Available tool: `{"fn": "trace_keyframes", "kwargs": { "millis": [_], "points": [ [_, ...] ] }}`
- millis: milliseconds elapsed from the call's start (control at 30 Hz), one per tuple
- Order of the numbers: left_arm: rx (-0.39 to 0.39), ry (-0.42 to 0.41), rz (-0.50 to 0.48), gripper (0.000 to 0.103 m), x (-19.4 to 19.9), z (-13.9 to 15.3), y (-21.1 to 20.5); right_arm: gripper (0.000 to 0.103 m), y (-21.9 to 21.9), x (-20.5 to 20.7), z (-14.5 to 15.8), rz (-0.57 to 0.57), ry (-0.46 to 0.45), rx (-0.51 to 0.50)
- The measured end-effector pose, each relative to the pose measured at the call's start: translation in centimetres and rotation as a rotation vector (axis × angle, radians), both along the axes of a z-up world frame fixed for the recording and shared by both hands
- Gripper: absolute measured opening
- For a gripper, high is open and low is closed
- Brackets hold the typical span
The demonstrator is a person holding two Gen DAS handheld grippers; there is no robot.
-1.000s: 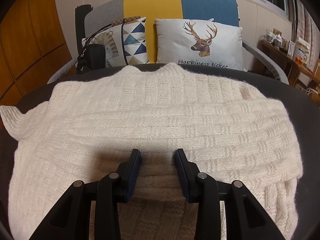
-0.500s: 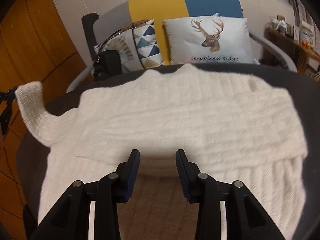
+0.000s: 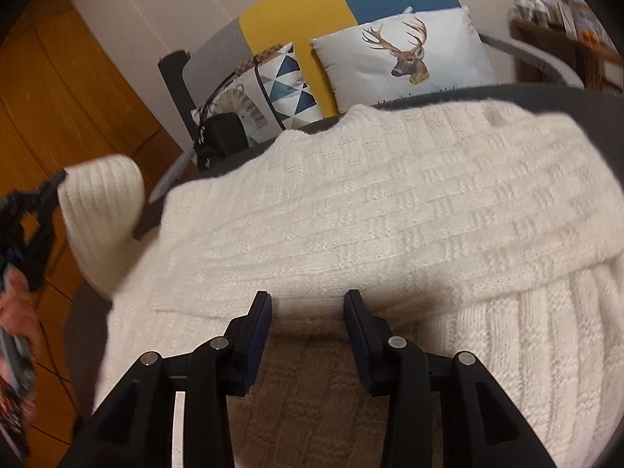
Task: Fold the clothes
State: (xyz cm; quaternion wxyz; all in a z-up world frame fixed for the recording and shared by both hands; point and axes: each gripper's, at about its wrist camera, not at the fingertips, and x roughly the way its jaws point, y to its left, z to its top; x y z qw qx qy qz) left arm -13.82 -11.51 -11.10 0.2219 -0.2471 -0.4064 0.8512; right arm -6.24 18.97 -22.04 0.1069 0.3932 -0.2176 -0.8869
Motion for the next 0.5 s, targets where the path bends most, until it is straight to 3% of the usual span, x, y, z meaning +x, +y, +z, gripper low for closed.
{"fn": "trace_keyframes", "kwargs": {
  "millis": [100,267,500],
  "points": [
    [-0.010,0.000,-0.025,0.006,0.3,-0.5,2.2,0.039,0.7,0.1,-0.2,-0.004,0.003,-0.054],
    [-0.031,0.008,-0.057,0.006,0.5,-0.9,5.4,0.039,0.1,0.1,0.0,-0.003,0.002,-0.011],
    [-0.055,-0.014,-0.128,0.006,0.5,-2.1,10.2,0.039,0.8,0.1,-0.3,-0.004,0.004,-0.060]
  ]
}}
